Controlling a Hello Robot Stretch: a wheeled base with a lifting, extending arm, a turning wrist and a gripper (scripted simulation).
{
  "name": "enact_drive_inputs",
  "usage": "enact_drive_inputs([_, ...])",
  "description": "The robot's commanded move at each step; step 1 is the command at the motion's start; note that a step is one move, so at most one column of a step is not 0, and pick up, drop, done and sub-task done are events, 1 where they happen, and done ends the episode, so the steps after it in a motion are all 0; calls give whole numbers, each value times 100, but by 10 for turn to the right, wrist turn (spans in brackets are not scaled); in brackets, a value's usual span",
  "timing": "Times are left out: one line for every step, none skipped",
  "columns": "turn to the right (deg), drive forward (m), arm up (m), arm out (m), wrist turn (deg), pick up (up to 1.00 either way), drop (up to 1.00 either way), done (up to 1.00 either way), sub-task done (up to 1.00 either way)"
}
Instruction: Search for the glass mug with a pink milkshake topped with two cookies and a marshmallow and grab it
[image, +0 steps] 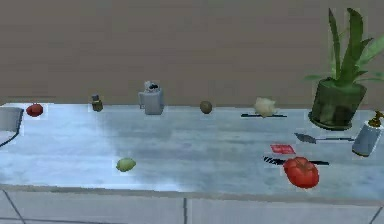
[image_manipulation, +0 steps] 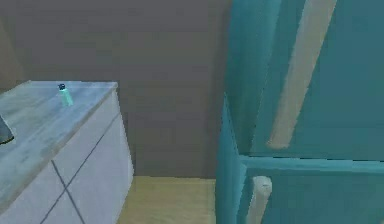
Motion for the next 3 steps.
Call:
enact_drive_inputs([0,25,0,0,0,0,0,0,0])
enact_drive_inputs([-450,0,0,0,0,0,0,0,0])
enact_drive_inputs([-450,0,0,0,0,0,0,0,0])
